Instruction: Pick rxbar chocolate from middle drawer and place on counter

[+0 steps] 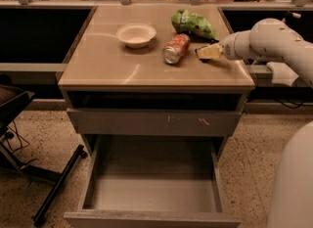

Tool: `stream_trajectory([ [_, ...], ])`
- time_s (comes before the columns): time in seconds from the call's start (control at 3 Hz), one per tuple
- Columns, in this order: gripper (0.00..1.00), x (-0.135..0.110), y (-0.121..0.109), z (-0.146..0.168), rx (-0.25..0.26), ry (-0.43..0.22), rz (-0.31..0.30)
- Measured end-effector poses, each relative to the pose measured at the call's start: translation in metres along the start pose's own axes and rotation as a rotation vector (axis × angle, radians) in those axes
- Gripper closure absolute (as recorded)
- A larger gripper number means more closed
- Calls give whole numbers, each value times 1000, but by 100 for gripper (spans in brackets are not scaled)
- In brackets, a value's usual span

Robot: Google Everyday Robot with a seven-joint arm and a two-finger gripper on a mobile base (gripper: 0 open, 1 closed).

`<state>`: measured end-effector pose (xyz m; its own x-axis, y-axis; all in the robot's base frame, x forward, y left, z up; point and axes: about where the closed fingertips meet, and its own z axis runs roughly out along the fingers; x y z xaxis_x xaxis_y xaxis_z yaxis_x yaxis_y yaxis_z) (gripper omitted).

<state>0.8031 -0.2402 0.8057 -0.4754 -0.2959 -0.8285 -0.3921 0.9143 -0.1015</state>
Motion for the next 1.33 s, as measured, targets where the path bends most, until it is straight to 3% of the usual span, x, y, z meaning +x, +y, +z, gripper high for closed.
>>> stream_trajectory([
  [1.0, 14, 0, 0, 0, 0, 0, 0],
  [1.33, 0, 0, 0, 0, 0, 0, 0],
])
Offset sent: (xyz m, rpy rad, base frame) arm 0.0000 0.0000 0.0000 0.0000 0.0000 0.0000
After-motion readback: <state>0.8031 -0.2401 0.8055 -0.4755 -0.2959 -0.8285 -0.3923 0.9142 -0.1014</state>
